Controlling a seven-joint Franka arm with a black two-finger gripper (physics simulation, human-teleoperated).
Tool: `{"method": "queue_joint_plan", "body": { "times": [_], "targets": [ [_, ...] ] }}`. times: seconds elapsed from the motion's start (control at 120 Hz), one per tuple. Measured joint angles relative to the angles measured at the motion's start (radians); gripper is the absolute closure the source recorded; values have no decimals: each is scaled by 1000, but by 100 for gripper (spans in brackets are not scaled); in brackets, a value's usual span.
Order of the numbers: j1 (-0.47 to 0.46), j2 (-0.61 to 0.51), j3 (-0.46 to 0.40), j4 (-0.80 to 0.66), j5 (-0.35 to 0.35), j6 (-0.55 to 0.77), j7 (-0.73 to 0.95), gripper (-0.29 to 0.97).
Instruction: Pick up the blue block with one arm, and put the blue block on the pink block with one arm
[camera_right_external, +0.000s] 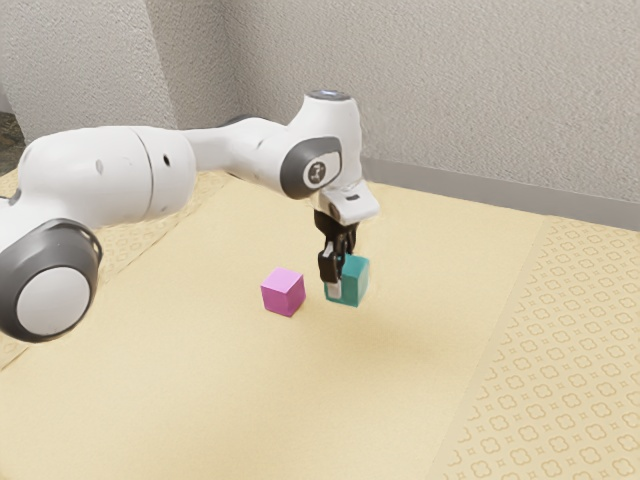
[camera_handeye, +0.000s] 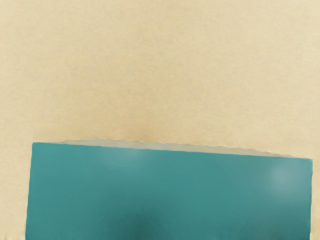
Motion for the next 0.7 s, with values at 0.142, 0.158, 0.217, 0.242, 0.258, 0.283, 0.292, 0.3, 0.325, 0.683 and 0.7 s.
{"method": "queue_joint_plan", "body": {
  "times": [0.142, 0.158, 0.217, 0.242, 0.258, 0.283, 0.292, 0.3, 0.325, 0.683, 0.7],
  "targets": [
    [103, -70, -2, -79, 1, -12, 65, 32],
    [115, -73, -3, -83, 1, -14, 75, 32],
    [153, -75, -4, -90, 3, -17, 112, 32],
    [166, -73, -5, -89, 4, -18, 128, 32],
    [173, -72, -5, -87, 5, -19, 138, 32],
    [181, -66, -5, -85, 5, -20, 154, 32],
    [183, -63, -5, -84, 5, -20, 159, 32],
    [184, -60, -5, -83, 6, -20, 165, 32],
    [189, -51, -4, -80, 6, -21, 180, 32],
    [212, 90, -2, 70, 2, -21, 366, 32],
    [213, 98, -1, 77, 1, -21, 373, 32]
  ]
}}
